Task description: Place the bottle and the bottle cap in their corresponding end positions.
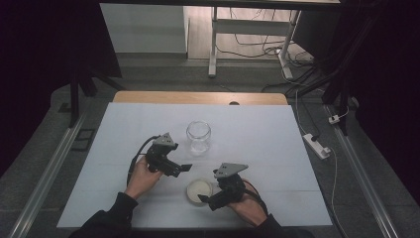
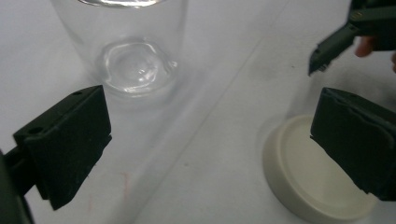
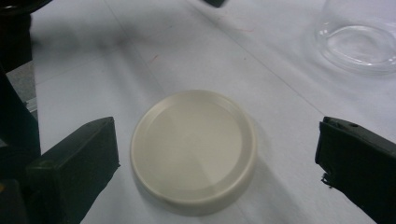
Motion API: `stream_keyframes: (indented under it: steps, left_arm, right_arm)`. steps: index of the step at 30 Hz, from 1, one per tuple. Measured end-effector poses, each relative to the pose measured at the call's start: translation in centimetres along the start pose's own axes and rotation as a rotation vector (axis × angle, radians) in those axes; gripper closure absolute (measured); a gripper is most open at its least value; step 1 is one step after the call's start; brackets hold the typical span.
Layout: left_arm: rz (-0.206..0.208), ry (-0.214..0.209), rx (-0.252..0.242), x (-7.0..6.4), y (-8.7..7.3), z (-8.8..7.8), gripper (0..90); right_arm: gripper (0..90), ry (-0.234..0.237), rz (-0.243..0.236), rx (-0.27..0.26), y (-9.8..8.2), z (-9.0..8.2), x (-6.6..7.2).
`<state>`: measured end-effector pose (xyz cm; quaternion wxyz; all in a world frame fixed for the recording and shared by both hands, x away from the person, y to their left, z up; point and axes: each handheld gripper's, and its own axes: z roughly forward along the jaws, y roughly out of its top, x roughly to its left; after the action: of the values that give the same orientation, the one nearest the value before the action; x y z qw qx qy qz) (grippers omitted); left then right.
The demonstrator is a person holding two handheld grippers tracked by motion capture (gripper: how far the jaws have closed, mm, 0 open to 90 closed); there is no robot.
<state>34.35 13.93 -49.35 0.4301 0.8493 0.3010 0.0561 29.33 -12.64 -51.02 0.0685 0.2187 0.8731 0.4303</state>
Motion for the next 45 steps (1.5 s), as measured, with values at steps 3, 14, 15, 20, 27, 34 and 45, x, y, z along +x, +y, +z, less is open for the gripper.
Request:
stream_keyframes:
  steps: [3, 14, 15, 20, 27, 34, 45]
  left_arm:
    - [0.013, 0.005, 0.008, -0.7, -0.4, -0.5, 0.0]
    - [-0.002, -0.016, -0.011, -2.3, -1.9, -2.4, 0.0]
    - [-0.001, -0.017, -0.009, -2.4, -2.0, -2.5, 0.0]
    - [-0.005, -0.016, -0.006, -3.0, -2.8, -3.4, 0.0]
    - [-0.029, -0.010, -0.020, -3.5, -4.2, -4.8, 0.0]
    - [-0.061, 0.012, -0.025, -3.9, -5.9, -6.2, 0.0]
    - [-0.114, 0.065, -0.009, -4.0, -8.4, -8.1, 0.0]
  right_arm:
    - [0.0, -0.006, 0.005, -0.006, 0.0, -0.4, -0.2]
    - [0.0, -0.041, -0.006, -0.015, -0.3, -1.7, -0.6]
    - [0.0, -0.044, -0.008, -0.015, -0.3, -1.8, -0.6]
    - [0.0, -0.055, -0.002, -0.012, -0.6, -2.5, -0.8]
    - [0.0, -0.079, 0.002, -0.007, -1.1, -3.6, -1.2]
    - [0.0, -0.107, 0.027, -0.006, -1.9, -4.9, -1.4]
    - [0.0, -0.195, 0.084, 0.023, -3.5, -7.0, -2.3]
